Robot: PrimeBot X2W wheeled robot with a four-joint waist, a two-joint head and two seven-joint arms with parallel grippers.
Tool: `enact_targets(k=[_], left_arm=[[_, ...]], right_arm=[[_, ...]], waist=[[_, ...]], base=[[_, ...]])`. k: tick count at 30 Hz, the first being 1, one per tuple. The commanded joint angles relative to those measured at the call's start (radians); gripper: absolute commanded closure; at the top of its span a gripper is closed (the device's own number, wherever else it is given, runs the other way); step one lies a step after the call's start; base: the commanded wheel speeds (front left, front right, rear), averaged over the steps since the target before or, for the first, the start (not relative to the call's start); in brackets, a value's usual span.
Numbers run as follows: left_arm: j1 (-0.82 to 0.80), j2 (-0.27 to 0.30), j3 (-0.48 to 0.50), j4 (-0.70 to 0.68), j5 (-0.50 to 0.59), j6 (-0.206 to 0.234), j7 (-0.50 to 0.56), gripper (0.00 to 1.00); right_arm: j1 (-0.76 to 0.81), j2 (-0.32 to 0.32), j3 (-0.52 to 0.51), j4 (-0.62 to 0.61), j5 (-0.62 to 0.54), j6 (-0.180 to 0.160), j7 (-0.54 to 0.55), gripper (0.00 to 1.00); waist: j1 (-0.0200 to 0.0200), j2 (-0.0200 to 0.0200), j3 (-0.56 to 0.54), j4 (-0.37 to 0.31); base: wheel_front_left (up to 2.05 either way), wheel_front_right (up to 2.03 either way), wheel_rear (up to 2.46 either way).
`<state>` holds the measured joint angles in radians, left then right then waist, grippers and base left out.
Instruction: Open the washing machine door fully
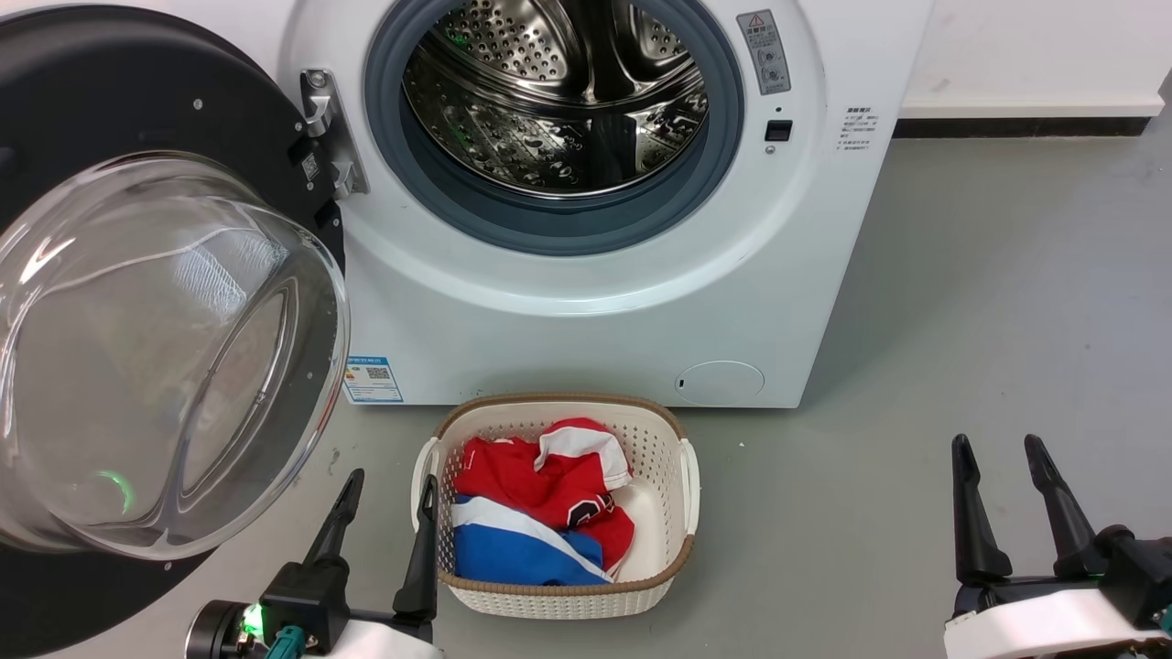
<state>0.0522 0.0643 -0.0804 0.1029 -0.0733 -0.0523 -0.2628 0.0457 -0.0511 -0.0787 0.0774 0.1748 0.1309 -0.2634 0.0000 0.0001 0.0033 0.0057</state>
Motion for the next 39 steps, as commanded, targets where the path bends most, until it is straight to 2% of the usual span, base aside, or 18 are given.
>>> enact_targets(k=[1,16,30,31,34,39], left_arm=[[-0.003,-0.002,0.003,-0.003,0.005,0.001,-0.003,0.00],[0.005,-0.012,0.015,-0.010,-0.034,-0.035,-0.003,0.00],[-0.006,-0.014,0.018,-0.004,-0.021,-0.029,-0.003,0.00],[0.001,-0.012,0.018,-0.001,-0.022,-0.033,0.000,1.00],[0.008,-0.012,0.019,0.023,-0.035,-0.033,0.004,1.00],[-0.005,-0.012,0.031,0.032,-0.144,-0.037,0.030,1.00]], right_arm=[[-0.001,0.002,0.001,0.002,-0.004,0.000,-0.002,0.00],[-0.004,0.002,0.000,0.007,-0.007,0.000,-0.002,0.00],[-0.009,0.002,-0.002,0.011,-0.008,0.000,-0.002,0.00],[-0.001,0.000,-0.002,0.015,-0.005,0.000,0.000,1.00],[0.003,0.001,-0.002,0.040,0.008,0.000,0.005,1.00],[-0.010,0.001,-0.005,0.050,0.110,0.000,0.032,1.00]], waist=[[0.0000,-0.0001,-0.001,0.000],[0.0000,-0.0001,-0.002,-0.003],[0.0000,-0.0001,0.000,-0.002],[0.0000,-0.0001,0.000,-0.003],[0.0000,-0.0001,0.000,-0.003],[0.0000,-0.0001,0.000,-0.003]], base=[[0.00,0.00,0.00],[0.00,0.00,0.00],[0.00,0.00,0.00],[0.00,0.00,0.00],[0.00,0.00,0.00],[0.00,0.00,0.00]])
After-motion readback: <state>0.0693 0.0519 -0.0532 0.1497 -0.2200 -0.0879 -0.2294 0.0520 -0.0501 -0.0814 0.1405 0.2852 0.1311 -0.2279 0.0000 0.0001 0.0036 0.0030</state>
